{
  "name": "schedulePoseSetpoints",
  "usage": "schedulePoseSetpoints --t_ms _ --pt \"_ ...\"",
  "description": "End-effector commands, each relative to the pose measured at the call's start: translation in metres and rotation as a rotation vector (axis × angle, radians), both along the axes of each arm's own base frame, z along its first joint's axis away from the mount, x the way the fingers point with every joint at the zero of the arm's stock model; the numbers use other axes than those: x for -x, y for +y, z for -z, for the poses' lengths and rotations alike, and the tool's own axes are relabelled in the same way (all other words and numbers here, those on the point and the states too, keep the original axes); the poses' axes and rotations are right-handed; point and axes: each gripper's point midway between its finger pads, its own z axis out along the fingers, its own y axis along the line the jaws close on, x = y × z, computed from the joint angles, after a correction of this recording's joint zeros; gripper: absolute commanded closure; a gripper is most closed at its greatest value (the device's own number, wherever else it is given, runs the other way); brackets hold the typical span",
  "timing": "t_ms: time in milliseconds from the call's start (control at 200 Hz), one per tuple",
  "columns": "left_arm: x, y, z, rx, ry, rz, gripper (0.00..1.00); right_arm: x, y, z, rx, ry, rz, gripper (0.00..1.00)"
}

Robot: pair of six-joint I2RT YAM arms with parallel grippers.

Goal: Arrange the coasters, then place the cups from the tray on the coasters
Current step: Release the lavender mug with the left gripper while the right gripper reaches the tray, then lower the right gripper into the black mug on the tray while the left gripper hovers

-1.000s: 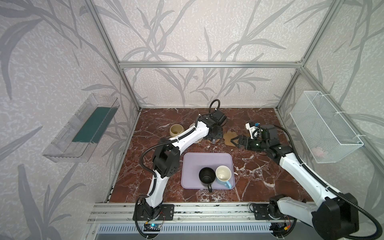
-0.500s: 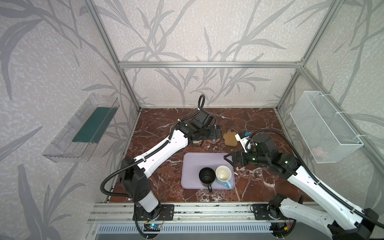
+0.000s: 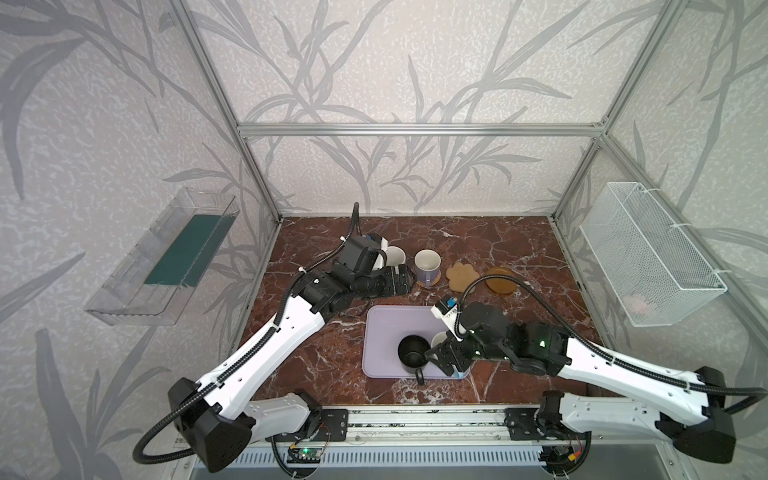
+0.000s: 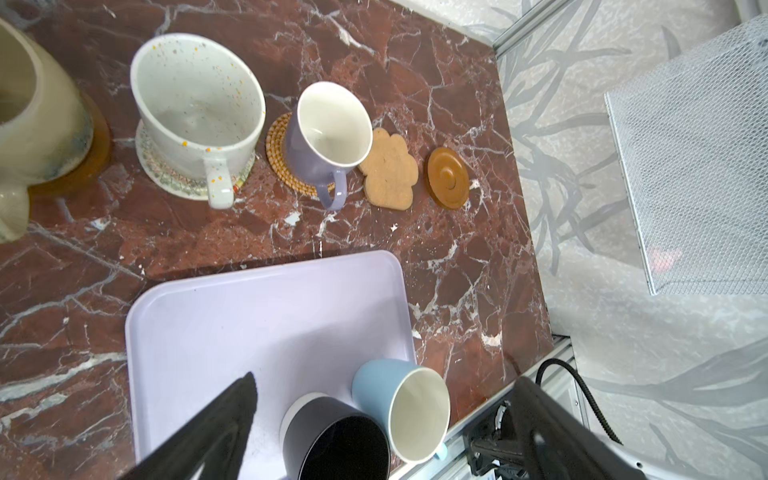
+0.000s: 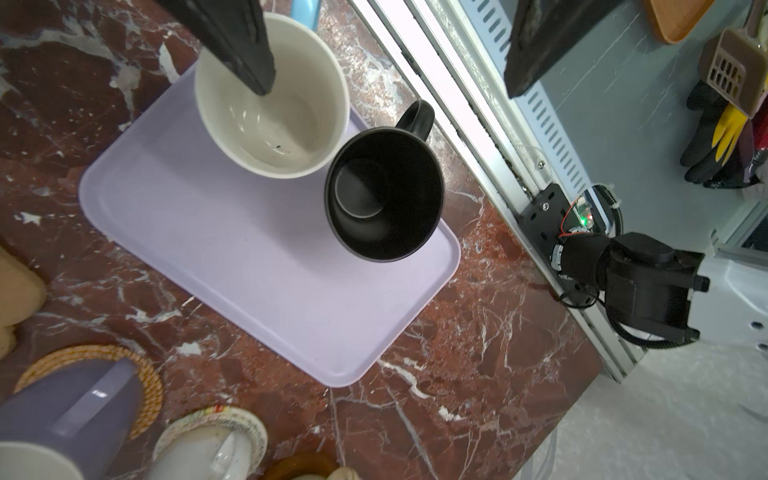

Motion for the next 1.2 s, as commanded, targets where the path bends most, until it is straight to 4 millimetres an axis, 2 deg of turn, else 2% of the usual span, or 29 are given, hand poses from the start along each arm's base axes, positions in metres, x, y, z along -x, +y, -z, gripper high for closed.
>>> schedulePoseSetpoints --t_ms 0,205,355,540,700,815,985,1195 --pt "0.019 0.006 0.02 0.0 0.083 0.024 0.04 0.0 0.002 0.001 0.036 -0.044 0.029 0.25" --pt "0.031 0.015 0.045 0.041 0.128 -0.04 0.04 0.016 0.005 0.014 0.037 -0.046 0.036 0.41" --pt "0.04 0.02 0.062 0.029 0.17 -0.046 0.04 0.026 0.008 0.033 0.085 -0.024 0.043 0.42" --pt "0.046 0.025 0.079 0.032 0.203 -0.07 0.04 0.035 0.024 0.047 0.101 -0.007 0.022 0.45" --pt "0.05 0.029 0.088 0.019 0.216 -0.085 0.04 0.042 0.032 0.068 0.156 0.028 0.003 0.48" --pt "0.051 0.032 0.09 0.029 0.218 -0.106 0.05 0.047 0.035 0.074 0.175 0.026 0.028 0.48" --pt "0.055 0.035 0.1 0.046 0.229 -0.126 0.05 0.04 0.029 0.091 0.247 0.027 0.105 0.5" --pt "0.054 0.038 0.12 0.081 0.264 -0.171 0.04 0.038 0.039 0.1 0.249 0.028 0.118 0.53"
